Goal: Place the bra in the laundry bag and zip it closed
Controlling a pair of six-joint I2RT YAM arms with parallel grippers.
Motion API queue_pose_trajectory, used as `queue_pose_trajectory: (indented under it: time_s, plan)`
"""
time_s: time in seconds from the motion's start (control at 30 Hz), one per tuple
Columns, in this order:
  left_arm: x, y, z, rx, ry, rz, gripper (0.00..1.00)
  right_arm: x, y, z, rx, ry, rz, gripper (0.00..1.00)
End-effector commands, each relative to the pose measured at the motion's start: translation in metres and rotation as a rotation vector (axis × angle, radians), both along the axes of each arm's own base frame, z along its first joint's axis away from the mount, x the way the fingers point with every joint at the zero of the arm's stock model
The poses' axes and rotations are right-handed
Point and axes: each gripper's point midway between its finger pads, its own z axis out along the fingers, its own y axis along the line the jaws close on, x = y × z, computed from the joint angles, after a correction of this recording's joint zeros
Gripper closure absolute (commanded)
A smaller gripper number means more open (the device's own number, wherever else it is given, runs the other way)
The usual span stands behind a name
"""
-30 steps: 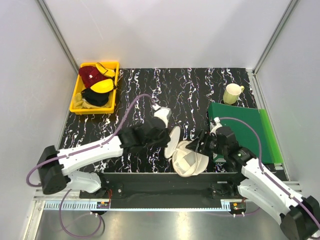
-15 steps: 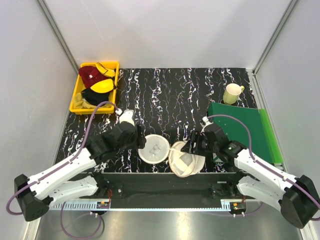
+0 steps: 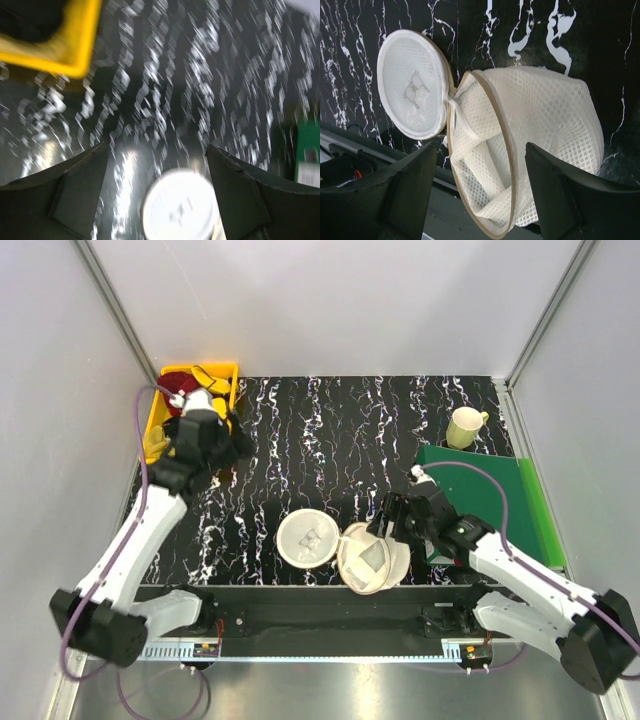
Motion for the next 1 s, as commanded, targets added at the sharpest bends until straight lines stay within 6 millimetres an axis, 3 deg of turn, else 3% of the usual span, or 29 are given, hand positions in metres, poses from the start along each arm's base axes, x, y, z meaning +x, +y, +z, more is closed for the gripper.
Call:
queue_pose_trajectory:
  time_s: [0.0,0.03,0.1,0.13,0.2,0.23,0.27,0.3,0.37,0.4,0.43,0.5,0.67,0.77,0.97]
  plan:
    - [0.066,0.037,0.0,-0.077,-0.015,0.097,0.19,0.023,0.009,0.005,-0.064,-0.028,0.01,0.21]
    - [0.085,0.045,-0.023,-0.09,0.044,0.131,0.22,0.028,0.013,0.008,-0.062,-0.032,0.019,0.2]
    - [0.118,0.064,-0.022,-0.207,0.04,0.191,0.29,0.032,0.019,0.004,-0.081,-0.024,0.049,0.2]
    - [0.134,0.067,-0.047,-0.235,0.093,0.211,0.33,0.036,0.022,0.008,-0.077,-0.031,0.057,0.19]
    - [0.162,0.089,-0.044,-0.337,0.073,0.311,0.36,0.04,0.026,0.008,-0.084,-0.034,0.073,0.19]
    - [0.173,0.095,-0.059,-0.35,0.095,0.35,0.37,0.043,0.028,0.01,-0.081,-0.043,0.078,0.19]
    - [0.187,0.107,-0.052,-0.362,0.049,0.418,0.36,0.043,0.029,0.01,-0.083,-0.045,0.084,0.18]
    - [0.195,0.108,-0.064,-0.374,0.062,0.44,0.37,0.044,0.031,0.008,-0.083,-0.041,0.091,0.18]
    - [0.215,0.119,-0.058,-0.417,0.014,0.512,0.37,0.045,0.034,0.007,-0.077,-0.045,0.105,0.18]
    - [0.223,0.121,-0.074,-0.428,0.041,0.532,0.37,0.044,0.036,0.006,-0.074,-0.04,0.115,0.18]
    - [0.234,0.122,-0.066,-0.46,0.022,0.552,0.37,0.045,0.036,0.004,-0.075,-0.041,0.118,0.18]
    - [0.243,0.126,-0.087,-0.482,0.06,0.593,0.41,0.044,0.035,-0.001,-0.089,-0.036,0.126,0.18]
    - [0.263,0.137,-0.1,-0.526,0.068,0.661,0.43,0.044,0.038,-0.006,-0.09,-0.027,0.146,0.18]
    - [0.254,0.139,-0.122,-0.595,0.142,0.717,0.43,0.043,0.039,-0.004,-0.08,-0.03,0.152,0.18]
    - [0.236,0.152,-0.124,-0.563,0.095,0.798,0.35,0.045,0.044,-0.005,-0.07,-0.025,0.161,0.18]
